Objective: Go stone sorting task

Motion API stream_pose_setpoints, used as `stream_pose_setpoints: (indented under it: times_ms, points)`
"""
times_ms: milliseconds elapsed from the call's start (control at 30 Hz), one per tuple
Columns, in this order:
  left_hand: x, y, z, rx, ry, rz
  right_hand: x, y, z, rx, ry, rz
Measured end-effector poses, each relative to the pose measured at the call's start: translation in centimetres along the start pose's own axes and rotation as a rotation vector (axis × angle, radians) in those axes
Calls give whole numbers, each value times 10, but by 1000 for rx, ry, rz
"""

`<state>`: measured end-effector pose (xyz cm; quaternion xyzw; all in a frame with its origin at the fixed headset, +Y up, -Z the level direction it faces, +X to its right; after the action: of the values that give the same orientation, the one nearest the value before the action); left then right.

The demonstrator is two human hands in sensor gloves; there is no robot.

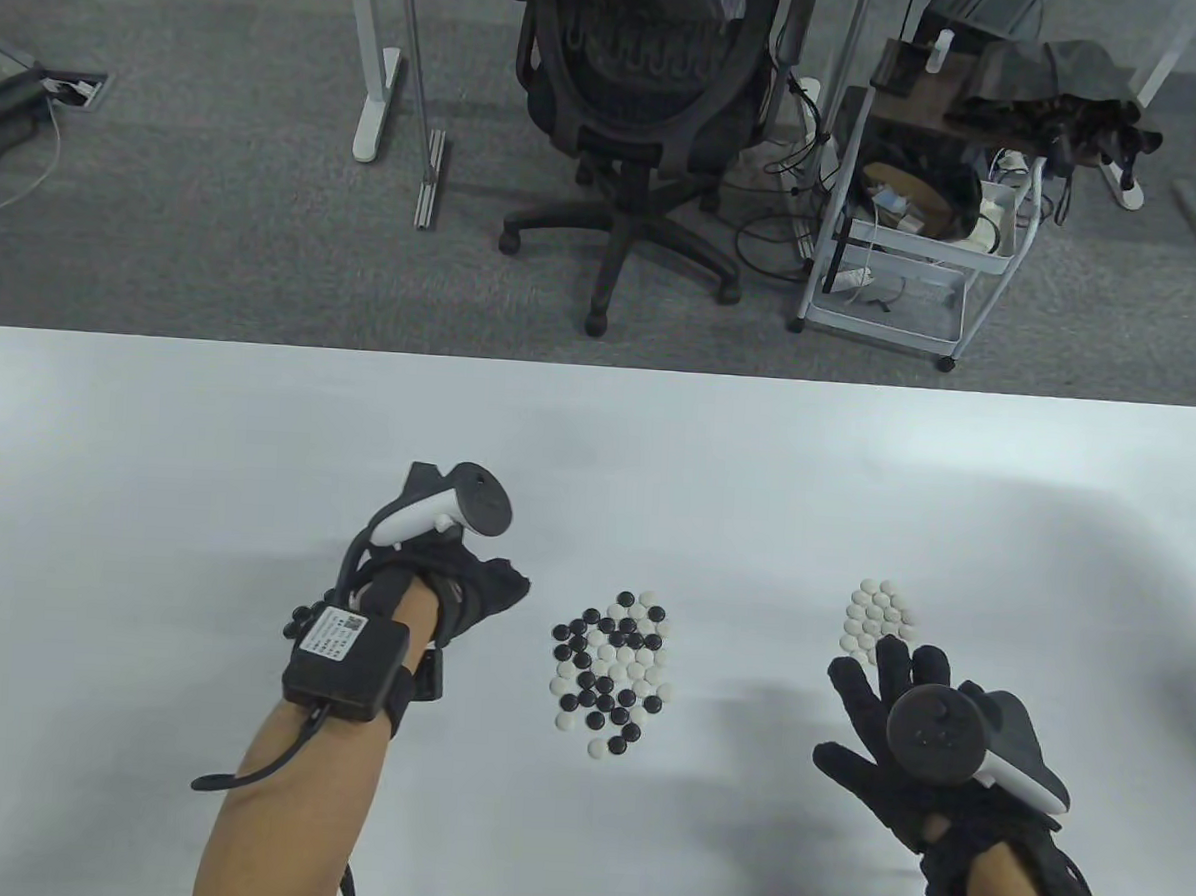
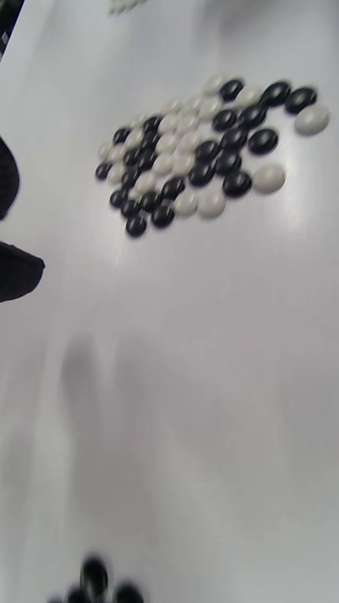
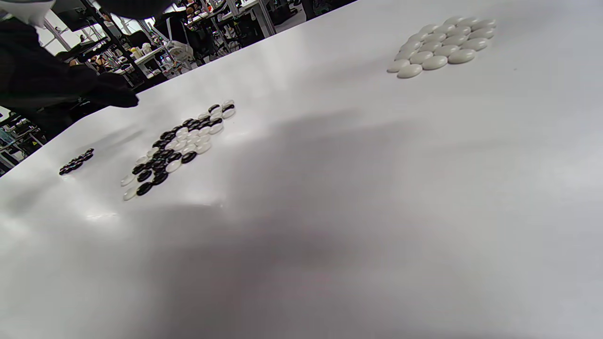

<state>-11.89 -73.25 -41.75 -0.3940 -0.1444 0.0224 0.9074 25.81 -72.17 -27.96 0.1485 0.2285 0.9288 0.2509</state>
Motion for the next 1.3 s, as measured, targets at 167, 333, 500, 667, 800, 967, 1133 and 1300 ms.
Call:
stream_pose_setpoints:
  times_ms: [167,333,500,667,800,967,1133,1300]
  points:
    - [60,-3,-31,-14,-92,-99,-1,0,0,-3,3,-3]
    - [80,-8,-58,-21,-79,-109,-2,0,-1,4,9,-4]
    - [62,-10,-68,-35,12,-99,-3,-2,1,-6,10,-10]
    - [47,-8,-62,-2,-36,-48,-3,-2,1,-5,10,-12]
    - [61,-6,-62,-31,-125,1,-4,-1,-1,5,15,-7]
    - [69,-10,-70,-53,-89,-74,-5,-2,0,-1,18,-12]
    - [41,2,-66,13,66,-75,-5,-3,1,-4,18,-14]
    - [-38,10,-45,26,316,70,-5,-3,1,-4,16,-16]
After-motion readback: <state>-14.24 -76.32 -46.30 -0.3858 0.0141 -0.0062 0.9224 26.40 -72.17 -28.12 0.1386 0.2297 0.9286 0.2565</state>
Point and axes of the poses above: the tracker on the back of each hand, its own x axis roughly to the thumb side, its own z axis roughly from the fingertips to the wrist, y = z × x, the point moved 3 cm from there along -z, roughly from the wrist to the fingertips, and after that the axes turned 11 degrees about -z, right-handed, at the moved point
